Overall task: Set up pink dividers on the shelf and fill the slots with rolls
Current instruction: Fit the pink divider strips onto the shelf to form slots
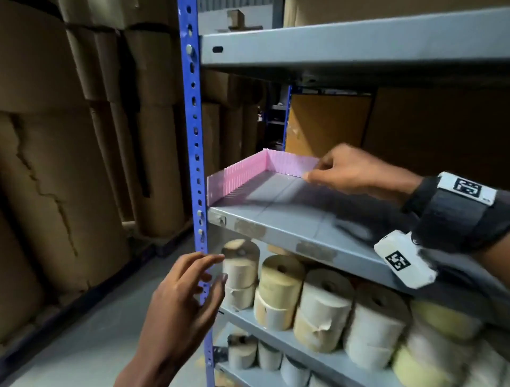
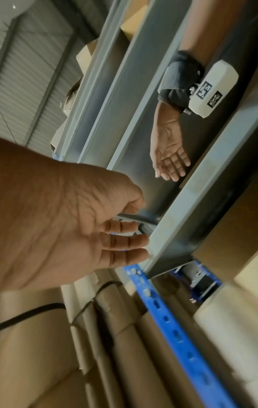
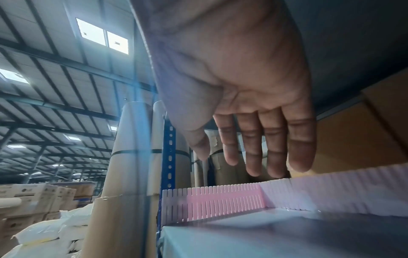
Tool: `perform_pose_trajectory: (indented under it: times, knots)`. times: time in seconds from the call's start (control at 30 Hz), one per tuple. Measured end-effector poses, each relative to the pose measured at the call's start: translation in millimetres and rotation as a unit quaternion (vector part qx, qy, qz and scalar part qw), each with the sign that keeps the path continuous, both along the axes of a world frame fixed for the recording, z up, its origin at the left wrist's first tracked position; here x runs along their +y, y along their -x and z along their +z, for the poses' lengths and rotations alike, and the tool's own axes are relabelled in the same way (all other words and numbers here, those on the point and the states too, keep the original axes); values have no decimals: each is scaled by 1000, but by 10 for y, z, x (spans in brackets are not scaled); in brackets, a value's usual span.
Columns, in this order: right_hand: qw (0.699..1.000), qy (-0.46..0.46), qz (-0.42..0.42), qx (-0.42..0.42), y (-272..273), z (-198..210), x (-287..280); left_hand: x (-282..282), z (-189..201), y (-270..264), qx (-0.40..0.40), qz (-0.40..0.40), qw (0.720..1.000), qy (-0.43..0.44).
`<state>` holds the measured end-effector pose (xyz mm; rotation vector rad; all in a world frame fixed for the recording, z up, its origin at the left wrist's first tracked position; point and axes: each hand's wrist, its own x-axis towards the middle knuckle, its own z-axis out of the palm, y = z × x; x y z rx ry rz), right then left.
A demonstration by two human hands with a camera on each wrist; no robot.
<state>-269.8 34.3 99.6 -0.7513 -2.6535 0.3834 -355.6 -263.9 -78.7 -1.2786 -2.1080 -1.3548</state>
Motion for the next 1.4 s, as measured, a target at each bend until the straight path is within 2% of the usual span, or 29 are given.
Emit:
perform_pose_trajectory:
  times: [0.17,0.33,0.63,0.87,1.07,1.23,1.33,1.4]
  knots:
    - [998,-10,-67,-4,-1069,-98,-229,257,-144,-578,-36,-102,994,-6]
    - [988,-2,-154,20,-2122,-249,-63,605,-71,-1141,-40,-188,981,-9]
    - [964,-25,-239,113,-4002,-583,352,1323,194,-2405,14,-262,965,-18]
    - [953,-32,-234,192,-5284,-904,796,1970,417,-3615,62,-294,954,16]
    - [959,-22,-202,199,-5289,-932,1239,2563,625,-4000,101,-272,953,85]
    - [969,3,-186,161,-5065,-973,1630,3197,809,-4108,173,-282,929,164]
    - [972,17,-198,124,-5039,-1095,1722,3422,756,-4091,173,-308,909,219]
    - [972,13,-197,125,-5059,-1121,1737,3479,671,-4068,174,-317,907,217]
